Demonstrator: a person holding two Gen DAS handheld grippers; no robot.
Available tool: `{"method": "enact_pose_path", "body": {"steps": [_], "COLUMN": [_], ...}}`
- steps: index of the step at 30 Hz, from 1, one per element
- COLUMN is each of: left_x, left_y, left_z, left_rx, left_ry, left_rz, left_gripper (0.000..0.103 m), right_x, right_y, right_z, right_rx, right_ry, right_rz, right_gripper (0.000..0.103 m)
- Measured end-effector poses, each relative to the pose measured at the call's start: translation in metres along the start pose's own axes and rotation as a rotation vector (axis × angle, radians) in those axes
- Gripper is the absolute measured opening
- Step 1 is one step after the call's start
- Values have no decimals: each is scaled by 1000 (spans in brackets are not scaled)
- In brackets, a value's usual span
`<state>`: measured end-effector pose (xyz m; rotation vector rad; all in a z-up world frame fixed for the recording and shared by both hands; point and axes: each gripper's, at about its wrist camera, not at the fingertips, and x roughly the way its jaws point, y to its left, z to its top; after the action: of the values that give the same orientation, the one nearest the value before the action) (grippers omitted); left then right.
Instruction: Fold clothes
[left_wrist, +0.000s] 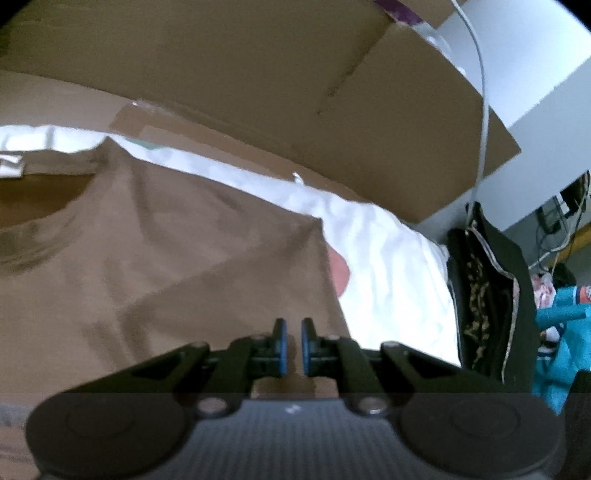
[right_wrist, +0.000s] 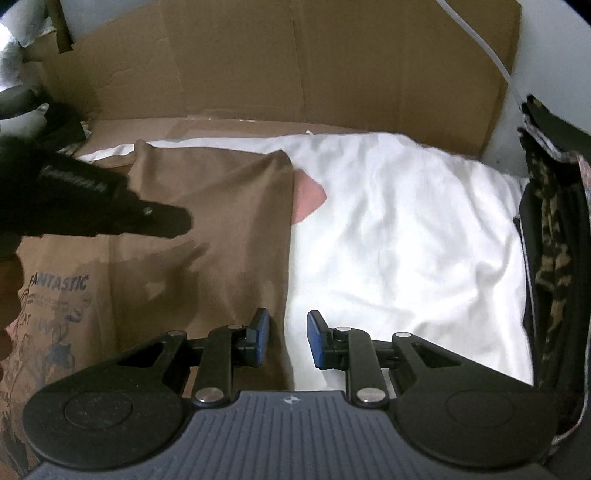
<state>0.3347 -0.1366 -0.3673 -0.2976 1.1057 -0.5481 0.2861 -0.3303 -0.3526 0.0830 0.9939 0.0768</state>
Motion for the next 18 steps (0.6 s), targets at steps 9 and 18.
{"method": "enact_pose_path", "body": {"steps": [9, 18], "left_x": [17, 3], "left_y": [-10, -28], "left_z": [-22, -10], "left_rx": [48, 109], "left_ry": [54, 30], "left_rz": [67, 63], "left_gripper": [7, 7], "right_x": [-8, -27], "right_y": [-6, -24], "right_z": [-22, -33], "right_rx": [2, 76], "right_ry": [4, -33], "right_rz": [11, 35], "right_gripper": [29, 29]}}
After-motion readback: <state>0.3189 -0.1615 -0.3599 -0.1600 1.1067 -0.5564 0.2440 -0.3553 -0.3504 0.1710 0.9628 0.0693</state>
